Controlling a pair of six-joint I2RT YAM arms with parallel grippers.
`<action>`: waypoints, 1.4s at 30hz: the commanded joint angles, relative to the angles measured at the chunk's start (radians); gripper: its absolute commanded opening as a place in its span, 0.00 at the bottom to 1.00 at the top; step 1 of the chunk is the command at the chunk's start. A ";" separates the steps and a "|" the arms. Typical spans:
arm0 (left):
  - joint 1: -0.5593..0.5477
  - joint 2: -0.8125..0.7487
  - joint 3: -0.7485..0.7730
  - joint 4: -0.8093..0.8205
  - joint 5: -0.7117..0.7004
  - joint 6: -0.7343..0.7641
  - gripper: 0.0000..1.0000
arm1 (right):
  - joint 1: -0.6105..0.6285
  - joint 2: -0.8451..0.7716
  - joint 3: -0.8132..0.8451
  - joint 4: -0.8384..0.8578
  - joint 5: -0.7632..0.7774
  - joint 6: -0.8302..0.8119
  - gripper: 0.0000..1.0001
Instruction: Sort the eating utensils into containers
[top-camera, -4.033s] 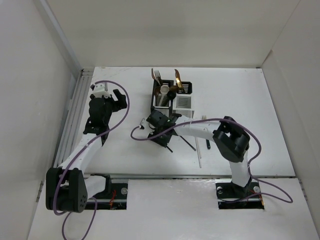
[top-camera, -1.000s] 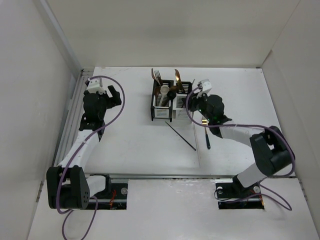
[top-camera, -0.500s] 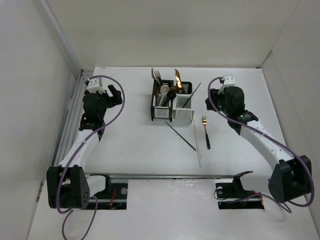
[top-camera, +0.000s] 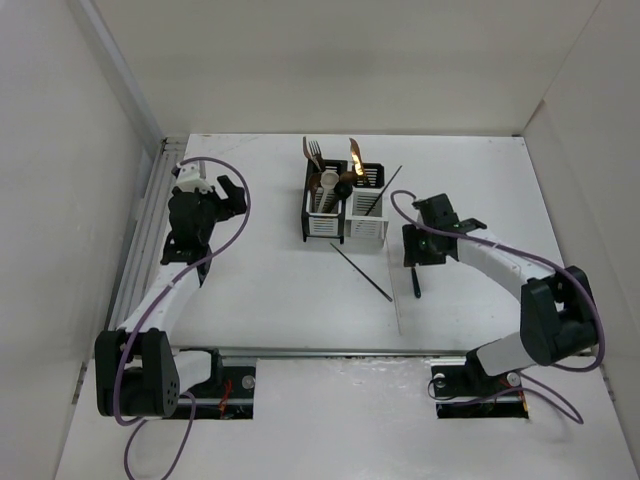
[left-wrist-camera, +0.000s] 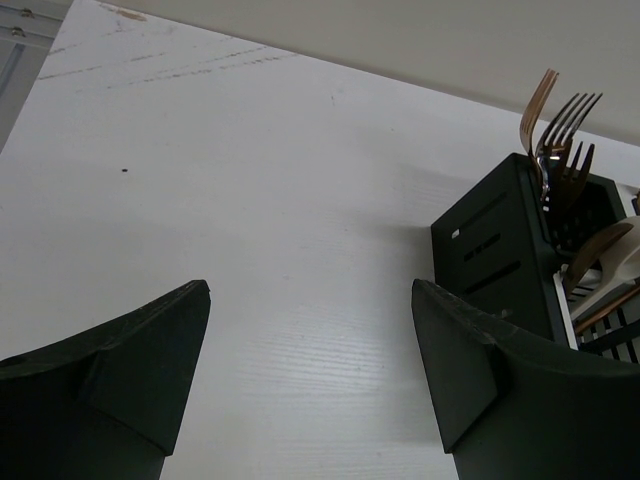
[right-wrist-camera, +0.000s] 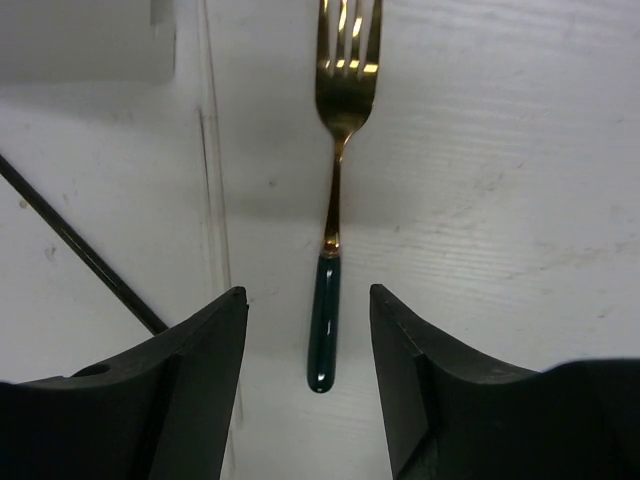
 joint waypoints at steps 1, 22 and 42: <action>0.003 -0.035 -0.012 0.053 -0.008 -0.011 0.80 | 0.025 0.014 -0.043 0.001 -0.005 0.059 0.56; 0.003 -0.045 0.012 0.054 0.172 0.107 0.80 | 0.000 0.019 0.003 0.031 0.167 0.037 0.00; -0.204 0.221 0.491 -0.011 1.104 0.249 0.89 | 0.292 -0.004 0.561 0.624 -0.185 -0.220 0.00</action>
